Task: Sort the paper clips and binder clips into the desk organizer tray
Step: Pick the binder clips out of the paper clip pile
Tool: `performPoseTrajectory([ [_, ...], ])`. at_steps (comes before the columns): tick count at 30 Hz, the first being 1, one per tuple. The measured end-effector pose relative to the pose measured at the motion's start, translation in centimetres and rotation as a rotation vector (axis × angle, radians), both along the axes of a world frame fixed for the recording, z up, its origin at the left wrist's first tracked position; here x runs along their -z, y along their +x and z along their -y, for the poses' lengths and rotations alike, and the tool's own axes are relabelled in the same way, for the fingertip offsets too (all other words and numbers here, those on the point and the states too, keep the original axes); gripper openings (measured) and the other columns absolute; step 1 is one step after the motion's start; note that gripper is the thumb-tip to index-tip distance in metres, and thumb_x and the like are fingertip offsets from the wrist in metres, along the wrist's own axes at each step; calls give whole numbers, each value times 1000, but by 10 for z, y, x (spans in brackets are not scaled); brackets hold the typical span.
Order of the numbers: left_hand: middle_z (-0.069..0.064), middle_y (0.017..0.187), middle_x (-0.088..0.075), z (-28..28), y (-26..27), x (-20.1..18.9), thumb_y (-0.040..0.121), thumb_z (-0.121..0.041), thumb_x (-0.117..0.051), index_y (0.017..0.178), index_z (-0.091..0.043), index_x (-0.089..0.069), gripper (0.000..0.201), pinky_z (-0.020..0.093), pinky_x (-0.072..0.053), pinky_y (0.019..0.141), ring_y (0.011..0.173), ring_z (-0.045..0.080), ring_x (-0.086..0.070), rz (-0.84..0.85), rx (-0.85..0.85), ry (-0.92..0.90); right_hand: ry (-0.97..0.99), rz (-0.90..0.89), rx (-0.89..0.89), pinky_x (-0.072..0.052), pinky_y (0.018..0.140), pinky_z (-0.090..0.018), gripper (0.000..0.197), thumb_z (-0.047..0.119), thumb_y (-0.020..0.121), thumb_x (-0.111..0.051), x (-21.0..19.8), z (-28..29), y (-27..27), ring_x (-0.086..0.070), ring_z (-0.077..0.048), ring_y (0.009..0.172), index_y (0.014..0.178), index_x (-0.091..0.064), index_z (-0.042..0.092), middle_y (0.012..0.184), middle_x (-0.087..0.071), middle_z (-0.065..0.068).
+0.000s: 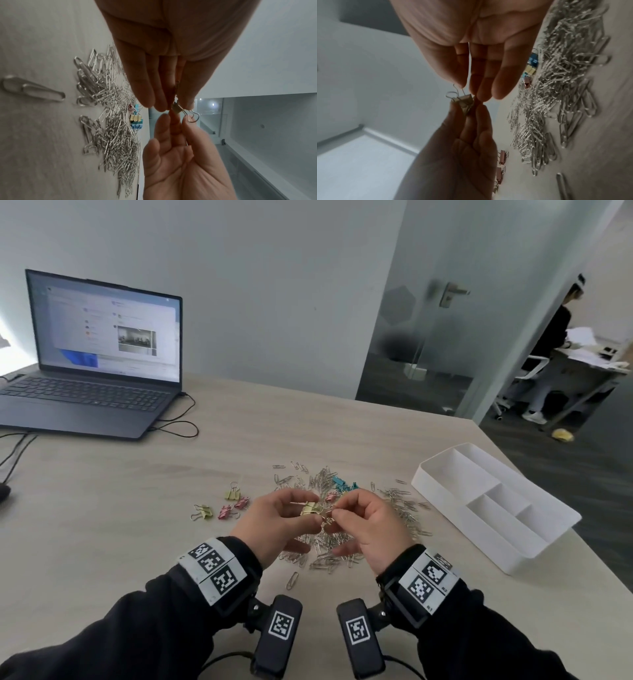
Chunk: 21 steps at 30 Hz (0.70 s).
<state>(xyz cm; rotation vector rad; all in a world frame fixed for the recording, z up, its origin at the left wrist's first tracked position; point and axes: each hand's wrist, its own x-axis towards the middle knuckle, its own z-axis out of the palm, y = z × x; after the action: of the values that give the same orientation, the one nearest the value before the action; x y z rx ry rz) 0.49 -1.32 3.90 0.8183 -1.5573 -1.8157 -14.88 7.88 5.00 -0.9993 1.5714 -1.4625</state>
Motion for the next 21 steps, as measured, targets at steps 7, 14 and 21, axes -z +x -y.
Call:
performPoseTrajectory([
  [7, 6, 97, -75, -1, 4, -3, 76, -7, -81, 100, -25, -75, 31, 35, -60, 65, 82, 20, -72, 12, -16, -85, 9, -114, 27, -59, 55, -44, 10, -2, 86, -58, -7, 5, 8, -61, -16, 58, 84, -62, 7, 73, -59, -10],
  [14, 11, 79, -69, -5, 5, -4, 80, -12, -78, 94, -12, -72, 15, 38, -59, 63, 73, 19, -70, -59, -23, 4, -37, 115, -100, -54, 48, -34, 16, 27, 86, -73, -6, 2, 10, -60, -22, 63, 93, -69, 14, 76, -62, -9],
  [21, 9, 82, -66, -5, 5, -4, 78, -27, -72, 99, -5, -67, 31, 30, -58, 53, 67, 19, -69, -154, 36, 293, -32, 102, -97, -54, 50, -33, 11, 13, 87, -72, -1, 4, 12, -60, -20, 60, 95, -69, 6, 70, -63, -6],
])
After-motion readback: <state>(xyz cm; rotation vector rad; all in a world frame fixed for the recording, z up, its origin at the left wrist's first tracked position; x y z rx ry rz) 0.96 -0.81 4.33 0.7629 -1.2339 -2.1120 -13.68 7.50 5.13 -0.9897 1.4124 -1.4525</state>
